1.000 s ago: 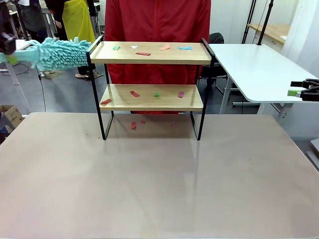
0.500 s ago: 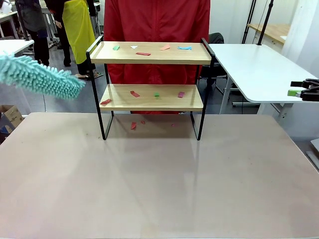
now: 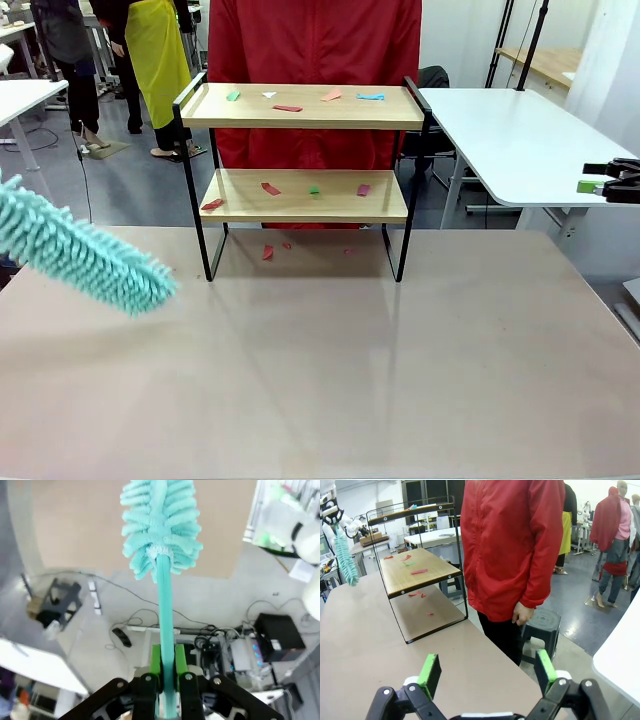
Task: Clean the shelf.
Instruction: Clean the specific section of the Shelf indicated by the human with the Duster.
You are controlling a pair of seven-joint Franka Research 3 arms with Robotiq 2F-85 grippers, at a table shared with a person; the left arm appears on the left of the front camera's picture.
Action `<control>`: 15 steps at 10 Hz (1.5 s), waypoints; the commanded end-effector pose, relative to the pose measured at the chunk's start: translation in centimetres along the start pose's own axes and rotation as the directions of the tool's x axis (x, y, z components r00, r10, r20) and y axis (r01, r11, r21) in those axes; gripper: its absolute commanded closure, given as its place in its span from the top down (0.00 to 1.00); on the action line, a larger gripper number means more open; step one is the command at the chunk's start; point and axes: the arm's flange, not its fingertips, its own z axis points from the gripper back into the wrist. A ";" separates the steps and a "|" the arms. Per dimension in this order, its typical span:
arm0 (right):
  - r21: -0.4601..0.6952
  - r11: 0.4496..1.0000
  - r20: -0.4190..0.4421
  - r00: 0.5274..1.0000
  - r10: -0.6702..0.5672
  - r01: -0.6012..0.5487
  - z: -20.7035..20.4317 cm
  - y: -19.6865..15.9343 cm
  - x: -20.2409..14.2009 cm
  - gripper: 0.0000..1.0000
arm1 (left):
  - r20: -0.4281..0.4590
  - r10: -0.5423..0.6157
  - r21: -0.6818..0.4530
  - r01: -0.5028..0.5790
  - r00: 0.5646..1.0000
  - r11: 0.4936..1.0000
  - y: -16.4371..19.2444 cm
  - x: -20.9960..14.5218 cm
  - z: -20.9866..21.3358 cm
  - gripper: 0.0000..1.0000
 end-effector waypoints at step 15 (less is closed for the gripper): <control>-0.015 1.000 -0.009 1.000 -0.012 0.012 -0.2 0.1 0.9 1.00 | 0.001 -0.095 -0.033 0.095 0.995 0.995 -1.3 2.6 -1.7 0.13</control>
